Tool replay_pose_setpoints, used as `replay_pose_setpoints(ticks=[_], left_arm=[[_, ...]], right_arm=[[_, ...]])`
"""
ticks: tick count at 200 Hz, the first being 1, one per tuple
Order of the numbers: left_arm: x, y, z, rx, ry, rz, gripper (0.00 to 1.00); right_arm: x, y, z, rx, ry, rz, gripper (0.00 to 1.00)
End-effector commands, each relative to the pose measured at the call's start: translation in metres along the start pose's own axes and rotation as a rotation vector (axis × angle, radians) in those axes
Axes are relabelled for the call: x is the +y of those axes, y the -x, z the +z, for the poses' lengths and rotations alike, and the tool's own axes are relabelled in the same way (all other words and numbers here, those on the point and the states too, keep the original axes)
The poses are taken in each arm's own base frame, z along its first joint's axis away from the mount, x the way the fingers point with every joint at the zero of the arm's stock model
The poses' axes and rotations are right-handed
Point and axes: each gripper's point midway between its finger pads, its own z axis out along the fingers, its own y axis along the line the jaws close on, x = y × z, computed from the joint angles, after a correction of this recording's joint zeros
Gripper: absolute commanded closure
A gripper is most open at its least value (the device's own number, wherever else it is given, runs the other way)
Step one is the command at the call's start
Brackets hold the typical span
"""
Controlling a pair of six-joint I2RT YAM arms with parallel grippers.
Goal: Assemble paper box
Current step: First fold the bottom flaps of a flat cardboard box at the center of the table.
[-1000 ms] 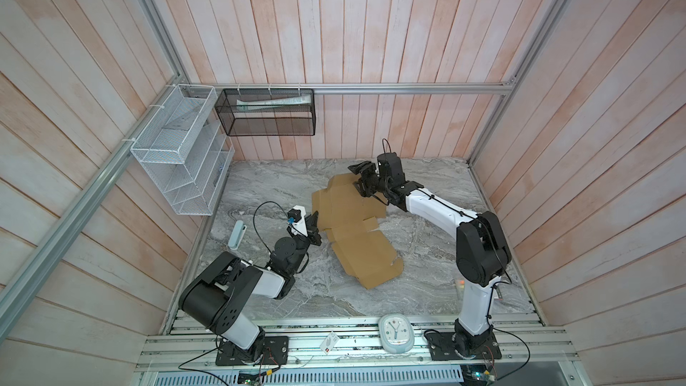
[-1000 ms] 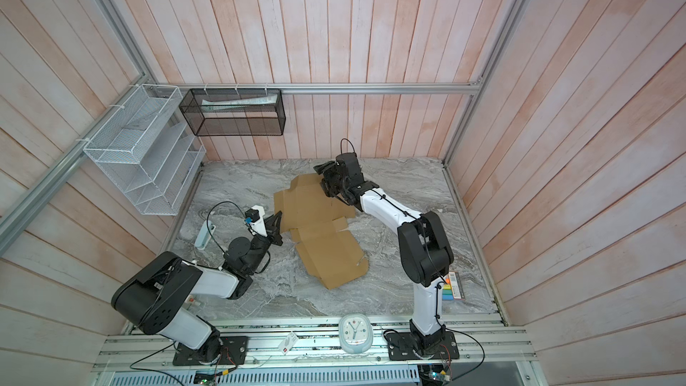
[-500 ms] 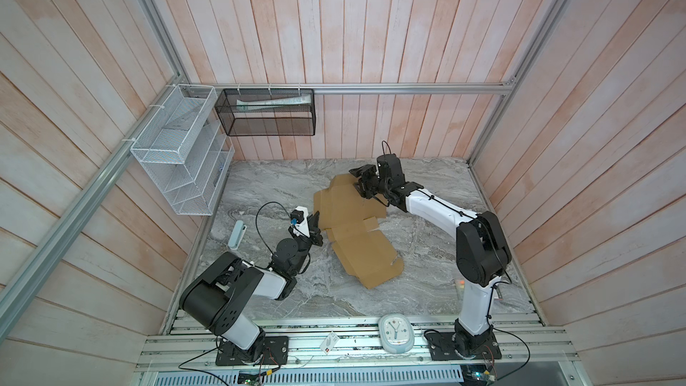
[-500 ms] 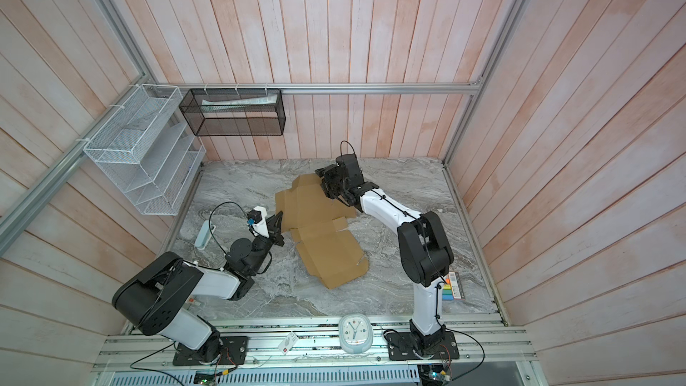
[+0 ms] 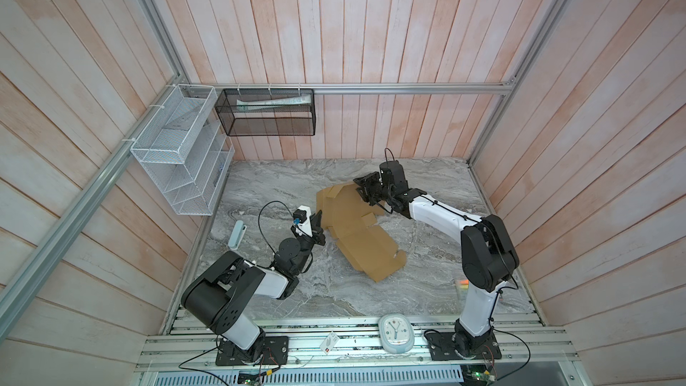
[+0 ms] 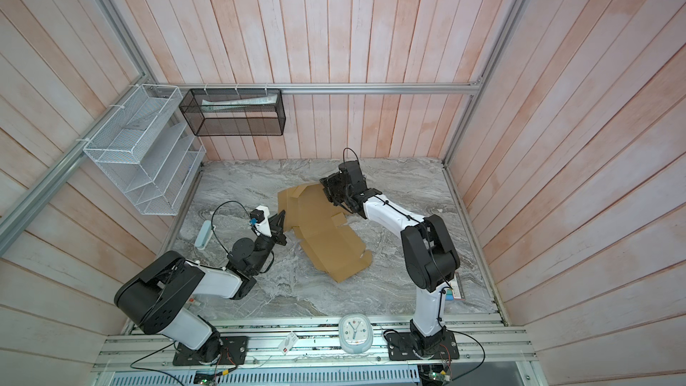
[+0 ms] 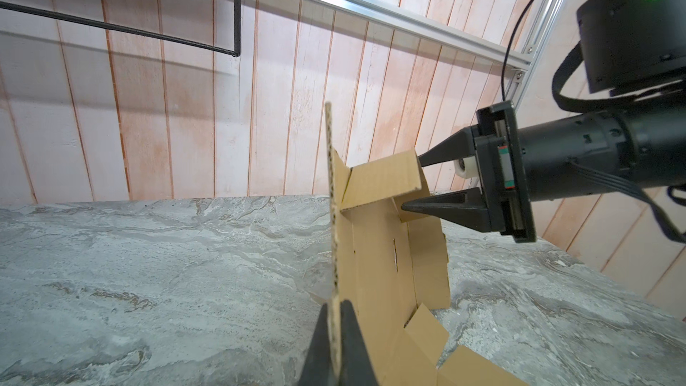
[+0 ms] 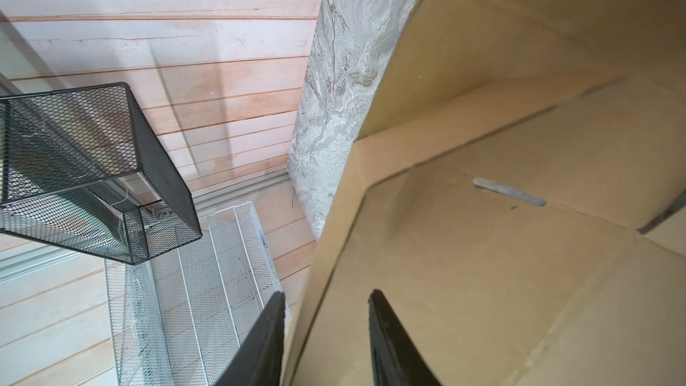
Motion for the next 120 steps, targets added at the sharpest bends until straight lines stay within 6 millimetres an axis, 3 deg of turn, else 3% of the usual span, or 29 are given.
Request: replay_pose_setpoints(ticks=[1,120], left_arm=[[-0.014,0.012,-0.001,-0.041,-0.049,0.013,1.0],[-0.015,-0.007,-0.004,0.023,-0.036,0.005,1.0]], right_arm=[[0.013,0.001,-0.007,-0.018,0.04,-0.003,0.63],[0.017,0.008,-0.011,-0.043,0.061,-0.029,0.93]])
